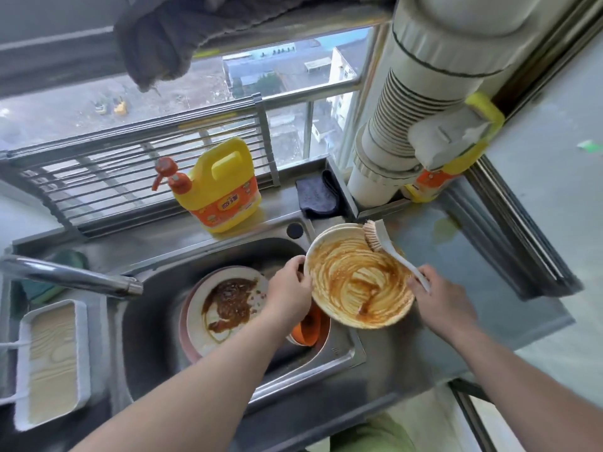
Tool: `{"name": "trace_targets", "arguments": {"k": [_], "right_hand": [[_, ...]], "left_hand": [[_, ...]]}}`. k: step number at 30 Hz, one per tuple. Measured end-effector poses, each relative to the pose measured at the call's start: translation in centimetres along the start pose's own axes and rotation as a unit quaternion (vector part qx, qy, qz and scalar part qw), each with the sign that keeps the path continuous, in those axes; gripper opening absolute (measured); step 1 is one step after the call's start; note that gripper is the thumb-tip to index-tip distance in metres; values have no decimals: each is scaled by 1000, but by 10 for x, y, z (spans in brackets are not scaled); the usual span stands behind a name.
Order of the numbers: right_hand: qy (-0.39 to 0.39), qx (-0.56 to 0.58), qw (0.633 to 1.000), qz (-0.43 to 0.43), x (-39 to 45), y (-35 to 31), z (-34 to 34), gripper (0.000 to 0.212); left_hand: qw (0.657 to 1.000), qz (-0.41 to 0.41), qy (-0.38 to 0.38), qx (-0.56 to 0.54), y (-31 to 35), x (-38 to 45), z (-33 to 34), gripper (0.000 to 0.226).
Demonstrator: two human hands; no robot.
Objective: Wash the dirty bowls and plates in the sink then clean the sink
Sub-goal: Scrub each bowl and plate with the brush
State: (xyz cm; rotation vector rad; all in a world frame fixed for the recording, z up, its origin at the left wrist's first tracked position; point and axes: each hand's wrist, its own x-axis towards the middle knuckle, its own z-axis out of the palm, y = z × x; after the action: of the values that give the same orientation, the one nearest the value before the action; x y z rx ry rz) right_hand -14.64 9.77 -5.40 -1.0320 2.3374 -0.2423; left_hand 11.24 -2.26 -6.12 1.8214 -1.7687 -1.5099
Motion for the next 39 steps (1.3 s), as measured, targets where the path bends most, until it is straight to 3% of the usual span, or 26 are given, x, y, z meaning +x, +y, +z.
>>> {"name": "trace_targets", "arguments": {"k": [3, 7, 11, 15, 23, 26, 30, 34, 39], "right_hand": [[15, 0, 1000, -20, -8, -3, -4, 21], [27, 77, 993, -91, -37, -48, 3, 18], [-102, 163, 963, -188, -80, -111, 57, 23], [-249, 94, 939, -216, -83, -150, 137, 19], [-253, -30, 953, -163, -22, -184, 208, 8], [-256, 7, 953, -159, -19, -182, 214, 6], [-273, 87, 951, -120, -27, -180, 196, 8], [-235, 14, 958, -163, -49, -177, 164, 17], [-276, -119, 936, -183, -84, -153, 136, 28]], "left_hand": [[999, -15, -1, -39, -20, -2, -10, 26], [994, -74, 74, 1, -83, -7, -42, 31], [969, -204, 141, 19, -144, -15, -86, 49], [961, -245, 124, 35, -183, -8, -109, 52], [957, -264, 100, 66, -201, 13, -117, 27], [945, -305, 95, -74, -207, 21, -119, 18], [902, -311, 74, -290, -207, 13, -126, 19], [901, -270, 57, -336, -193, -14, -138, 19], [914, -173, 95, -354, -184, -44, -156, 41]]}}
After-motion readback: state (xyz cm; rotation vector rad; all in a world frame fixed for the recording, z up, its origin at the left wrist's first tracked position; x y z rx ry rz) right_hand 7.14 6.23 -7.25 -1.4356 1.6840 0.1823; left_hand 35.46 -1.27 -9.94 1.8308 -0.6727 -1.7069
